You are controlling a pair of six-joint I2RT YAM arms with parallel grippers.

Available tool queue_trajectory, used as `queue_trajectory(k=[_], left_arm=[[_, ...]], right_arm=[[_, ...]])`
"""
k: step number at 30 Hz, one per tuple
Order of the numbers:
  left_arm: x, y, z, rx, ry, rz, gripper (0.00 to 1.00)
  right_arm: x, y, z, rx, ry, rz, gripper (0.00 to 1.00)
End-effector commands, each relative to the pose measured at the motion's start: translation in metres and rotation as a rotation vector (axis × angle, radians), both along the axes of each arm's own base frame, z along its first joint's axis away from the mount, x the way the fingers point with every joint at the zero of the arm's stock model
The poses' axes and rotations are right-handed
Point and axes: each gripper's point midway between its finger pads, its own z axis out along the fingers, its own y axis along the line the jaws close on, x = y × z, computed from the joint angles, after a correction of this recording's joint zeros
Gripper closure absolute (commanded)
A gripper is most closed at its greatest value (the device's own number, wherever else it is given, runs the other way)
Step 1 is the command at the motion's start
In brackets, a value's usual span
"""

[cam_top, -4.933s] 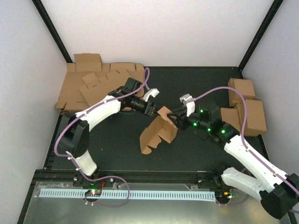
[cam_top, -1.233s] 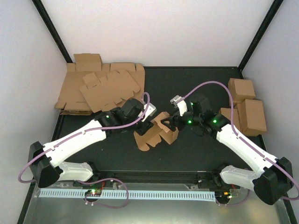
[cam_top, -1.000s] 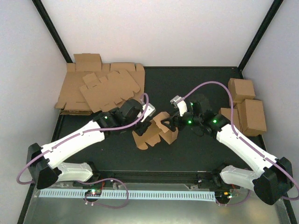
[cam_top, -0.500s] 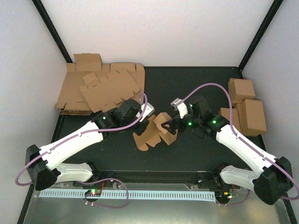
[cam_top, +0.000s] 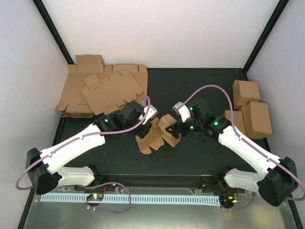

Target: Fold the paper box

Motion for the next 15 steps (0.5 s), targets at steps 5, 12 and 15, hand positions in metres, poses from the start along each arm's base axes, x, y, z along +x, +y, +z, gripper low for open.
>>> queue_trajectory(k=[5,12,15], left_arm=[[-0.002,-0.002,0.015,-0.014,-0.017,-0.017,0.98],[-0.002,-0.004,0.014,-0.014,-0.012,-0.023,0.98],[-0.001,-0.005,0.014,-0.014,-0.011,-0.024,0.98]], right_arm=[[0.003,0.001,0.034,-0.04,-0.111,-0.005,0.08],[0.004,0.004,0.056,-0.032,-0.16,-0.001,0.13],[0.003,0.005,0.058,-0.047,-0.164,0.009,0.22]])
